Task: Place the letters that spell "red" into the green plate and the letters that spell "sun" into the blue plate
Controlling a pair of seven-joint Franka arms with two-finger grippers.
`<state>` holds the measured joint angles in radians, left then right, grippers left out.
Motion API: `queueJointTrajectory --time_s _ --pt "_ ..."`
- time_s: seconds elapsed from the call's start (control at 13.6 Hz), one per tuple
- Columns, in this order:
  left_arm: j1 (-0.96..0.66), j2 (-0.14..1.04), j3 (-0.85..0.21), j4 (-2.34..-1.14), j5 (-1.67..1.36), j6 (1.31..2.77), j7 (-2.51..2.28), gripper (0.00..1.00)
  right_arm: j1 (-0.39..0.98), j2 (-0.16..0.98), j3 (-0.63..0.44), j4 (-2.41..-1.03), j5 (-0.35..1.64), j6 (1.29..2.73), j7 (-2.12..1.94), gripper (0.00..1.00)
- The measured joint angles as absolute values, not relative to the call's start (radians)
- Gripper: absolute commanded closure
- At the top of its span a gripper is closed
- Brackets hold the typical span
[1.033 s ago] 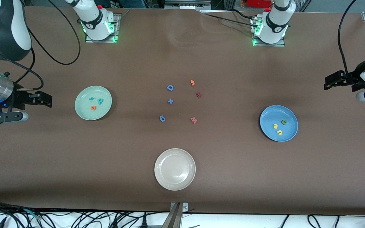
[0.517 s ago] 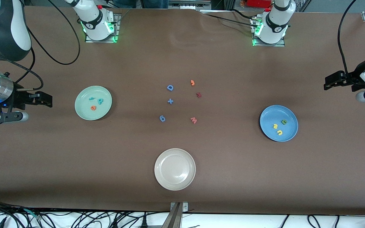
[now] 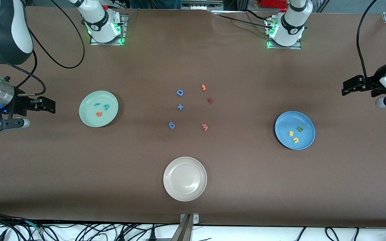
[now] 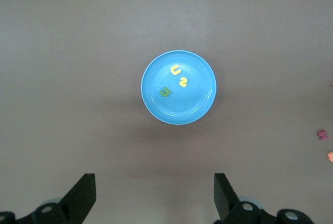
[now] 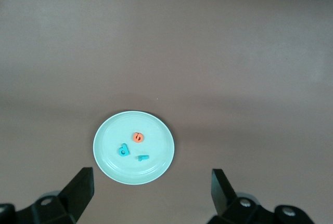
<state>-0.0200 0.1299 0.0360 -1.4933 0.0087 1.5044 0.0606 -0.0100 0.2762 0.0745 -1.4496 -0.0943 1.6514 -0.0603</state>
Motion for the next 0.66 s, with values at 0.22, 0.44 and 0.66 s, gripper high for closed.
queueJointTrajectory --time_s 0.22,0.44,0.66 --pt "-0.02 0.13 0.036 -1.493 0.009 1.504 0.061 0.0 -0.01 0.276 0.074 -1.45 -0.094 1.651 -0.06 0.0" --pt "-0.021 0.13 0.035 -1.493 0.009 1.504 0.061 0.0 -0.01 0.276 0.074 -1.45 -0.094 1.651 -0.059 0.0" --pt "-0.024 0.13 0.035 -1.493 0.009 1.505 0.061 0.0 -0.011 0.27 0.074 -1.45 -0.094 1.638 -0.054 0.0"
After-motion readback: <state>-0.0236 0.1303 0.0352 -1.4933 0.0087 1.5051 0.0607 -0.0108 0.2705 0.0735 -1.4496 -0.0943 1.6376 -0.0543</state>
